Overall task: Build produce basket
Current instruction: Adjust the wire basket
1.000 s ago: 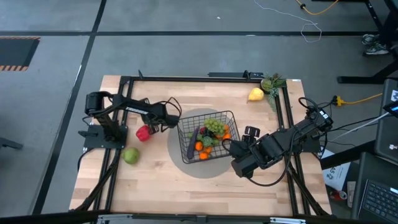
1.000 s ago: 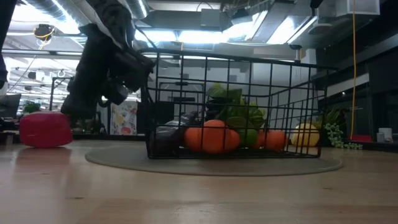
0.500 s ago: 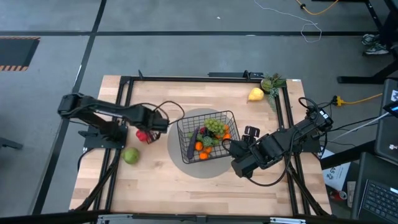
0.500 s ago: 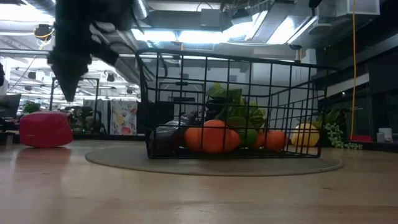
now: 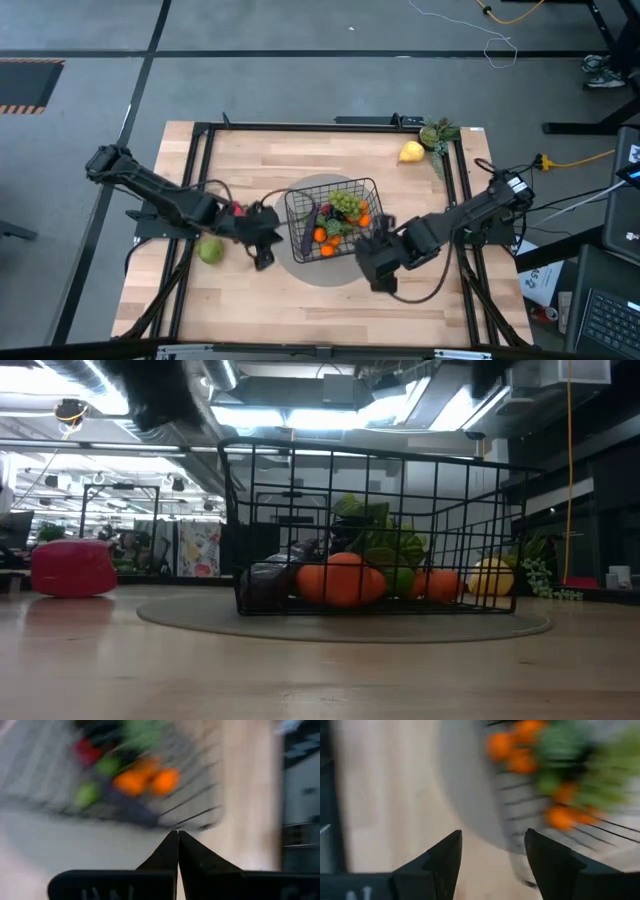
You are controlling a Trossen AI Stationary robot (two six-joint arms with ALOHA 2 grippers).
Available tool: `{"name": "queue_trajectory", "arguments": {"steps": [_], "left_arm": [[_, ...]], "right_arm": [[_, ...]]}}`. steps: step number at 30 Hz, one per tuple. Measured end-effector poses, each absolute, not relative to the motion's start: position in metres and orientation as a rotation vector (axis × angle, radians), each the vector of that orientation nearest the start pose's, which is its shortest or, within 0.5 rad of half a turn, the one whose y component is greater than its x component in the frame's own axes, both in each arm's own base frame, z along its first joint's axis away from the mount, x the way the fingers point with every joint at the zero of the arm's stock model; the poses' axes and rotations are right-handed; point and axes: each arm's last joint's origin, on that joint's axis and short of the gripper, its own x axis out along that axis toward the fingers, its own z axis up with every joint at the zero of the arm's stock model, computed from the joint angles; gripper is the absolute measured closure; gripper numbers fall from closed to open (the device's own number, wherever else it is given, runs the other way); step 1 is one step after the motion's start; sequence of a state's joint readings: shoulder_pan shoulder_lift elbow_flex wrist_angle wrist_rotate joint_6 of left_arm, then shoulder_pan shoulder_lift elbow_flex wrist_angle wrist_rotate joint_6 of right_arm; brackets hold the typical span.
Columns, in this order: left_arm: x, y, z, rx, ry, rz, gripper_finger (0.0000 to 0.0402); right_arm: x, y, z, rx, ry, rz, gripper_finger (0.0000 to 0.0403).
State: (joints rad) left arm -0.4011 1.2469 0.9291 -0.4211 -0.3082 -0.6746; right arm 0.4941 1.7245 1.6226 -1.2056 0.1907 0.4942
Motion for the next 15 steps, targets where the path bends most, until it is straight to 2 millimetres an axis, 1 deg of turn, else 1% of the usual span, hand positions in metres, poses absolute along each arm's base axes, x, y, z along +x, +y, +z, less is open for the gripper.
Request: {"name": "queue_trajectory", "arguments": {"steps": [1,3,5,7,9,12,14,15], "left_arm": [[0.243,-0.099,0.273,-0.388,0.649,0.105,0.0402],[0.241,-0.112,0.276,-0.381,0.612,0.038,0.0402],[0.242,-0.123,0.282,-0.412,0.556,-0.018,0.0402],[0.246,-0.133,0.278,-0.417,0.541,-0.047,0.0402],[0.255,-0.140,0.266,-0.410,0.553,-0.036,0.0402],[0.277,-0.148,0.242,-0.400,0.556,-0.032,0.0402],[0.289,-0.154,0.229,-0.388,0.541,-0.053,0.0402],[0.294,-0.157,0.226,-0.375,0.543,-0.065,0.0402]], "right_arm": [[0.299,0.156,0.297,-0.012,1.263,0.006,0.0187],[0.297,0.157,0.279,-0.017,1.309,0.049,0.0187],[0.296,0.156,0.267,-0.012,1.331,0.056,0.0187],[0.295,0.155,0.257,-0.020,1.344,0.052,0.0187],[0.295,0.154,0.250,-0.037,1.338,0.048,0.0187],[0.300,0.148,0.241,-0.012,1.324,0.067,0.0187],[0.301,0.143,0.239,-0.002,1.334,0.069,0.0187],[0.302,0.142,0.239,-0.002,1.327,0.066,0.0187]]}}
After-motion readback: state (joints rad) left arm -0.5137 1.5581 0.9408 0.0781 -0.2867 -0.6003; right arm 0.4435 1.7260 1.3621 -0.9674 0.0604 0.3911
